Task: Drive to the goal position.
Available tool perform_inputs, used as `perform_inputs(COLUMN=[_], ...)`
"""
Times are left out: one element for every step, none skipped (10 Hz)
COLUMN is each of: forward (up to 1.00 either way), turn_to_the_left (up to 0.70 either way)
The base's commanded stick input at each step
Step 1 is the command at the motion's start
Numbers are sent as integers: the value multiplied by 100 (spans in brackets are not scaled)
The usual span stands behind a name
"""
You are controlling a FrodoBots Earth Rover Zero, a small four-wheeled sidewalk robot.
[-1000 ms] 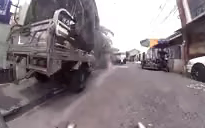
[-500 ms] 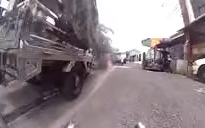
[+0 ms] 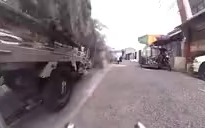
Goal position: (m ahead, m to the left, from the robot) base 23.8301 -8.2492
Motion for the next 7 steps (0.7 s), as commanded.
perform_inputs(forward=[70, 70, 70, 70, 70, 70, 70], turn_to_the_left=[0, 0, 0, 0, 0, 0, 0])
